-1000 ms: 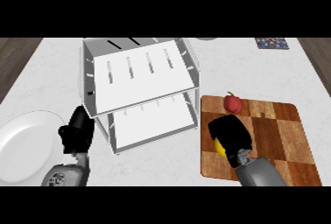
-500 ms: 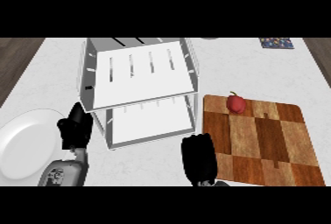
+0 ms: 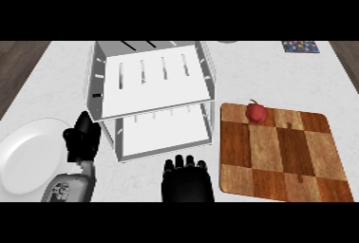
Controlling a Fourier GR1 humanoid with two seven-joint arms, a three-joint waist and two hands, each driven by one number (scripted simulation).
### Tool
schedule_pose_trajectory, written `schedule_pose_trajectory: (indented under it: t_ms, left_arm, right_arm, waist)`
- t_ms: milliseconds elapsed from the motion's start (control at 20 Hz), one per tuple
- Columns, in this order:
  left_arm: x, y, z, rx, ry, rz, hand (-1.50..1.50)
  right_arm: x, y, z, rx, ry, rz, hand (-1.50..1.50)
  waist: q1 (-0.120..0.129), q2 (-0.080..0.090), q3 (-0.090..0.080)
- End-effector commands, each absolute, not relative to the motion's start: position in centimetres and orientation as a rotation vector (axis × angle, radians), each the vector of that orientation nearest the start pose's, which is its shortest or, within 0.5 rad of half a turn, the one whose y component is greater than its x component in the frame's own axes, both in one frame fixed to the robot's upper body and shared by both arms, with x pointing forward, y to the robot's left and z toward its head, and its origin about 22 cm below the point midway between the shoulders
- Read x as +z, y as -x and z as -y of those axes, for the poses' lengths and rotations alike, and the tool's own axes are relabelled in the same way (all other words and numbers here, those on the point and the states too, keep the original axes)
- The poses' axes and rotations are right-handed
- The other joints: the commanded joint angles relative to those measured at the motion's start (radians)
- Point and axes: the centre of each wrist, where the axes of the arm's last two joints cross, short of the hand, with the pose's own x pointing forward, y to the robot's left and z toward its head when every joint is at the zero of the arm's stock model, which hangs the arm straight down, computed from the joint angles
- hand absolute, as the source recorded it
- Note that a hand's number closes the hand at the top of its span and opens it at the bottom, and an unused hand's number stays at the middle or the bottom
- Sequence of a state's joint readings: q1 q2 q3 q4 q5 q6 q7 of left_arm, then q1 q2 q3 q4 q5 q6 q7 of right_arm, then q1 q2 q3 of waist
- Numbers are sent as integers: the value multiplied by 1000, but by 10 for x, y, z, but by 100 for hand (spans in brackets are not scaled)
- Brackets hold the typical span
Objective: Pick the lemon from the cutting board and place it in the tiered basket
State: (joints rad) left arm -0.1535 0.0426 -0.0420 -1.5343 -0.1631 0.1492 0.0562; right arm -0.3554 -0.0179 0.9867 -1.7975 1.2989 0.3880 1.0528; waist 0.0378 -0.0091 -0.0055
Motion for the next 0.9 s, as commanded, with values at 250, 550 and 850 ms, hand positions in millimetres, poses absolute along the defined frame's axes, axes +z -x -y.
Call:
schedule_pose_trajectory:
  t_ms: [250,550,850]
  left_arm:
    - [40,-278,-205,-116,-172,1660,0]
    - [29,-273,-217,-130,-181,1652,0]
    - [35,-278,-189,-150,-160,1668,0]
  right_arm:
    - [167,-152,15,1153,1268,1331,150]
    - [191,-170,22,977,1087,1410,150]
    - [220,-200,7,947,1083,1421,150]
  waist:
    - [-15,-8,0]
    - [6,0,-1]
    - [10,1,0]
